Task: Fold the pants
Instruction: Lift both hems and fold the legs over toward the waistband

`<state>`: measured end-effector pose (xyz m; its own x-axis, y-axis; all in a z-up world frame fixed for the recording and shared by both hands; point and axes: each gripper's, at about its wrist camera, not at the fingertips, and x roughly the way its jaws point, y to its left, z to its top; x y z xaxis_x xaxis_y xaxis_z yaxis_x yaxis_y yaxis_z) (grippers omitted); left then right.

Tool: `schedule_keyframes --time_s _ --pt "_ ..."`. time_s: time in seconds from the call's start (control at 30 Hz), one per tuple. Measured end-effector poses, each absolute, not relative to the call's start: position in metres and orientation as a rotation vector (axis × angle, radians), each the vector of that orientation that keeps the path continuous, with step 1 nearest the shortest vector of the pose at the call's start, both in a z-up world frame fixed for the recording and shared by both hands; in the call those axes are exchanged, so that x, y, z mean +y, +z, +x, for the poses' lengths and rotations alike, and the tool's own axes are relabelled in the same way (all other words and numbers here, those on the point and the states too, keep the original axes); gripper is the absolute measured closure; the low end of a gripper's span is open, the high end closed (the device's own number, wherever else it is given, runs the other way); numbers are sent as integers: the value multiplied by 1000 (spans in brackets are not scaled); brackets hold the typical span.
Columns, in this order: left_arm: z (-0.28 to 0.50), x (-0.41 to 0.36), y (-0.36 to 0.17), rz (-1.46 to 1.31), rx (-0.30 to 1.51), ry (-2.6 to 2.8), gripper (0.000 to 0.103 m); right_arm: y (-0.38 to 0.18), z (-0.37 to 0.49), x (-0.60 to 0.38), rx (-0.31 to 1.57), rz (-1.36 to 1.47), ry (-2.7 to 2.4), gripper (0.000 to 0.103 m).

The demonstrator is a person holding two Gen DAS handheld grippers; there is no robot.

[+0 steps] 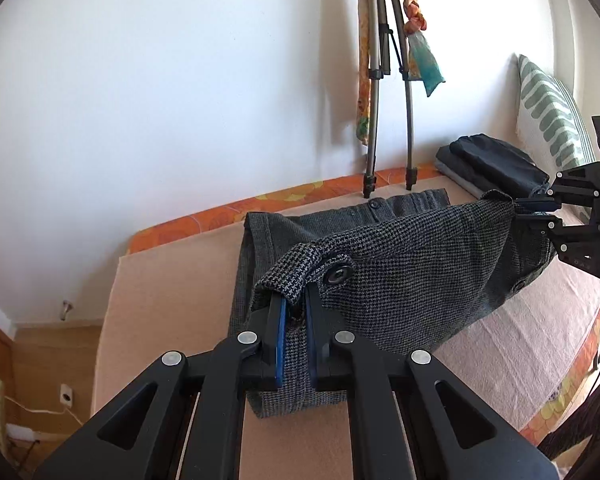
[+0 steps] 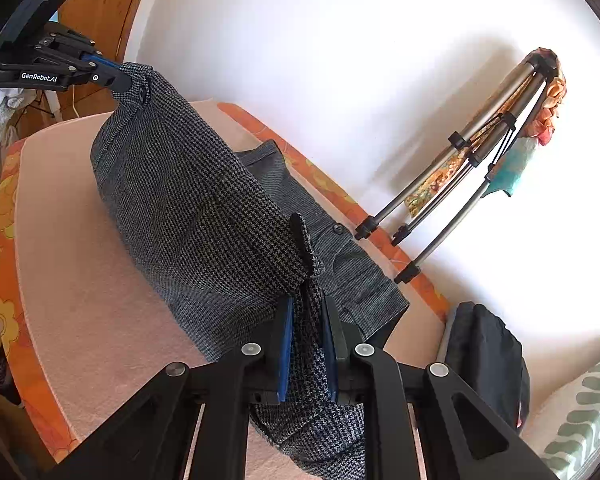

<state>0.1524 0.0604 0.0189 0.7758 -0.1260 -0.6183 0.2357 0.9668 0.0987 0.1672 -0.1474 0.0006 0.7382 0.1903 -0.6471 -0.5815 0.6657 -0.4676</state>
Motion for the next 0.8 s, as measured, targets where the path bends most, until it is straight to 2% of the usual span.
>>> schedule_keyframes --time_s 0.47,0.8 --pt "269 71 16 171 640 -142 96 7 301 -125 582 -790 390 93" --pt "324 70 -34 178 745 -107 96 -49 376 -114 685 -802 409 93"
